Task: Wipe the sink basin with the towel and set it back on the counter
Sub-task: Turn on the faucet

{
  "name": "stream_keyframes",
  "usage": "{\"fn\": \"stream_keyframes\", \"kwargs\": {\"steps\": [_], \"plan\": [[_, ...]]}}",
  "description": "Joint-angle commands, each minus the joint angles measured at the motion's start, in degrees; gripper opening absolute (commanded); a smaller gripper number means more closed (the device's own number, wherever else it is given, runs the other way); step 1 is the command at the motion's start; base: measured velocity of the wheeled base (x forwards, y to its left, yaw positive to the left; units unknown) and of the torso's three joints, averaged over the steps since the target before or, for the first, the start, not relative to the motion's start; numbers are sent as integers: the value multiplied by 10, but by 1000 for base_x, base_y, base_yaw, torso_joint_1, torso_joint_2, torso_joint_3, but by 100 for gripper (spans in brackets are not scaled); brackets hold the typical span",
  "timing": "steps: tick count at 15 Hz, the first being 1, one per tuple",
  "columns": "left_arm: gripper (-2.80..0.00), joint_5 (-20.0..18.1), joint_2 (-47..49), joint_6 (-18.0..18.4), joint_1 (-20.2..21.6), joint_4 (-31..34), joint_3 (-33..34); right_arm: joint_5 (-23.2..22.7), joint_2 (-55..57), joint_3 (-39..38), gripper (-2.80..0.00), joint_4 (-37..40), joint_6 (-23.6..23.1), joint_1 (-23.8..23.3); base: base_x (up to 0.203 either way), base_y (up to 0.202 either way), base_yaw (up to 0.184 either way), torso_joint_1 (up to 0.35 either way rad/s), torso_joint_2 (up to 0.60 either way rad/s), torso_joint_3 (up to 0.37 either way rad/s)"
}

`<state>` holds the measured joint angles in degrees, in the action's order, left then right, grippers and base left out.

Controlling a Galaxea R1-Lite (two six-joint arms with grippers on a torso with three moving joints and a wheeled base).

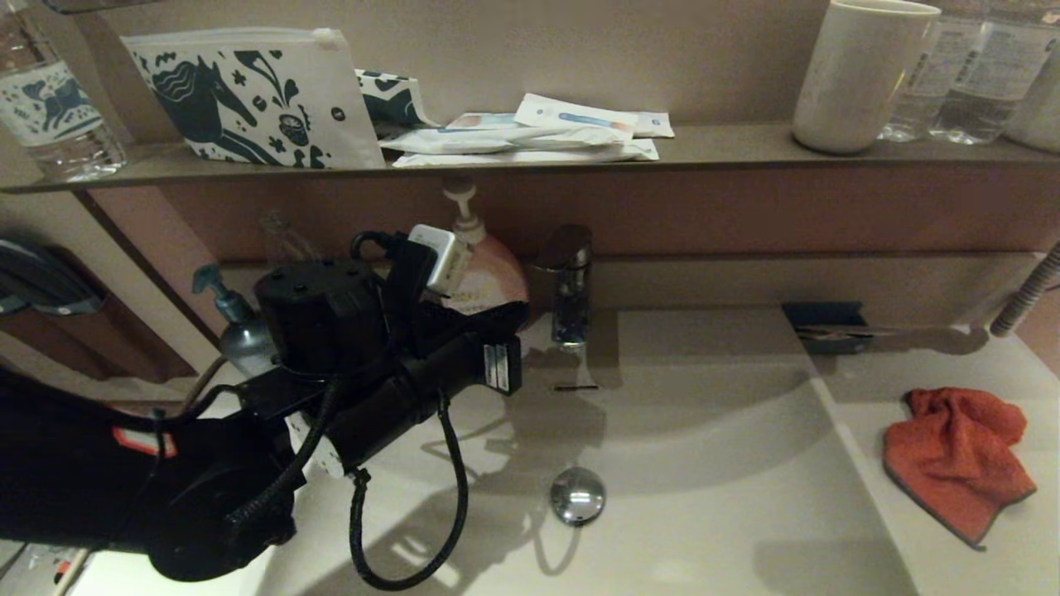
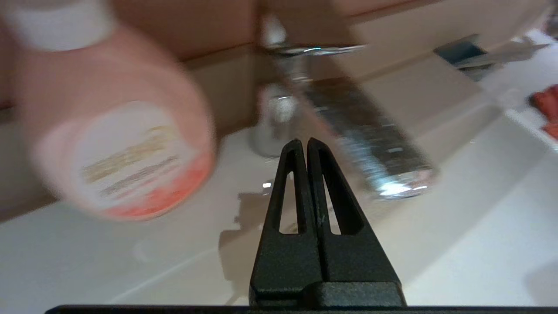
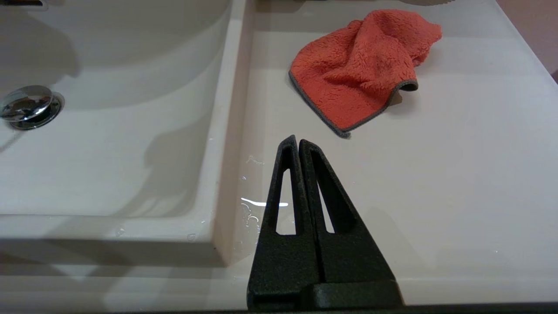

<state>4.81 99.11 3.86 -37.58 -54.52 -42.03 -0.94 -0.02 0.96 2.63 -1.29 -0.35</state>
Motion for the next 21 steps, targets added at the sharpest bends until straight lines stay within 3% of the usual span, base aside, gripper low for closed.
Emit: {"fn": "stream_keyframes", "kwargs": {"steps": [1, 11, 14, 21], "plan": [[-280, 2, 12, 0, -14, -4, -15, 0, 0, 0, -280, 0, 0, 0, 0, 0, 0, 0, 0, 0], [-280, 22, 60, 1, -14, -23, -79, 0, 0, 0, -280, 0, 0, 0, 0, 0, 0, 0, 0, 0], [-280, 56, 56, -1, -20, -23, -102, 0, 0, 0, -280, 0, 0, 0, 0, 0, 0, 0, 0, 0], [-280, 70, 33, -5, -23, -53, -104, 0, 0, 0, -280, 0, 0, 0, 0, 0, 0, 0, 0, 0]]}}
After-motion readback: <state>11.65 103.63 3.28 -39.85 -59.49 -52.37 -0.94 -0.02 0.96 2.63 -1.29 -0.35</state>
